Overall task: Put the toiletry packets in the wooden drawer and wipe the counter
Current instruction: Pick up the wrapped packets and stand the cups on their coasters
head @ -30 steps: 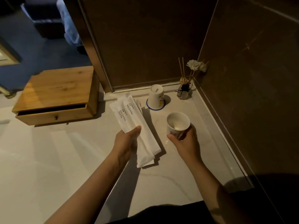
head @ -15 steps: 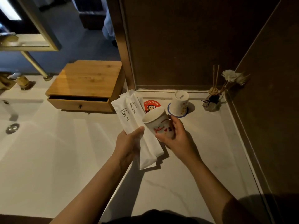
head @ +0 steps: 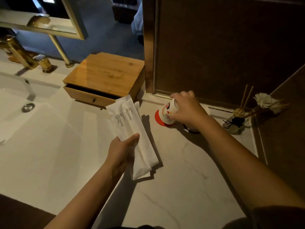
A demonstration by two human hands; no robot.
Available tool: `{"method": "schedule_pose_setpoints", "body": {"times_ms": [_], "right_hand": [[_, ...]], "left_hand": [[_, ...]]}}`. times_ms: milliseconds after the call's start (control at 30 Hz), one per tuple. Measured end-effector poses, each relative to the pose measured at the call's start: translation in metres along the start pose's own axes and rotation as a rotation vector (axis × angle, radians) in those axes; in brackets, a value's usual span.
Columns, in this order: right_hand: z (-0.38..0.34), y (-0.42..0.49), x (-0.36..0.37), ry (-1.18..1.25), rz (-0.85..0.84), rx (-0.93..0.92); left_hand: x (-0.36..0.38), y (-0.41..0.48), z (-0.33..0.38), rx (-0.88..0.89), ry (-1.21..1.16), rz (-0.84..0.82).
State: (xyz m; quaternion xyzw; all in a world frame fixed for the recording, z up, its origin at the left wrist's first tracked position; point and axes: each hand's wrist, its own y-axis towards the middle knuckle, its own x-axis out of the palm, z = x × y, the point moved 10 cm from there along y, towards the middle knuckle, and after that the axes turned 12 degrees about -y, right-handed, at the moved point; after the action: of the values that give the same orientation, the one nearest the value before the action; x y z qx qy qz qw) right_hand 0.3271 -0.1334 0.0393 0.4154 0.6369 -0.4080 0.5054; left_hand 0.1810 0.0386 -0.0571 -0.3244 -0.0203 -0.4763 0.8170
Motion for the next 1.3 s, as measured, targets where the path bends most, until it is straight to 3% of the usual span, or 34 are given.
{"method": "schedule_pose_setpoints", "body": {"times_ms": [133, 267, 367, 500, 600, 1300], "right_hand": [[-0.014, 0.019, 0.019, -0.170, -0.087, -0.082], [-0.017, 0.029, 0.030, -0.133, -0.118, -0.092], [-0.011, 0.032, 0.036, 0.059, -0.073, -0.024], [0.015, 0.018, 0.056, 0.493, 0.050, 0.201], [0.024, 0.006, 0.075, 0.645, 0.074, 0.309], [0.022, -0.005, 0.082, 0.590, 0.137, 0.335]], "left_hand": [[-0.004, 0.002, 0.004, 0.018, 0.008, 0.022], [-0.004, 0.003, 0.003, 0.018, 0.007, 0.029], [-0.004, 0.004, 0.000, 0.011, 0.004, 0.026], [-0.006, 0.004, -0.001, 0.002, 0.000, 0.036], [-0.008, 0.003, -0.002, -0.003, 0.003, 0.051], [-0.024, -0.009, -0.001, -0.003, -0.091, 0.114]]}}
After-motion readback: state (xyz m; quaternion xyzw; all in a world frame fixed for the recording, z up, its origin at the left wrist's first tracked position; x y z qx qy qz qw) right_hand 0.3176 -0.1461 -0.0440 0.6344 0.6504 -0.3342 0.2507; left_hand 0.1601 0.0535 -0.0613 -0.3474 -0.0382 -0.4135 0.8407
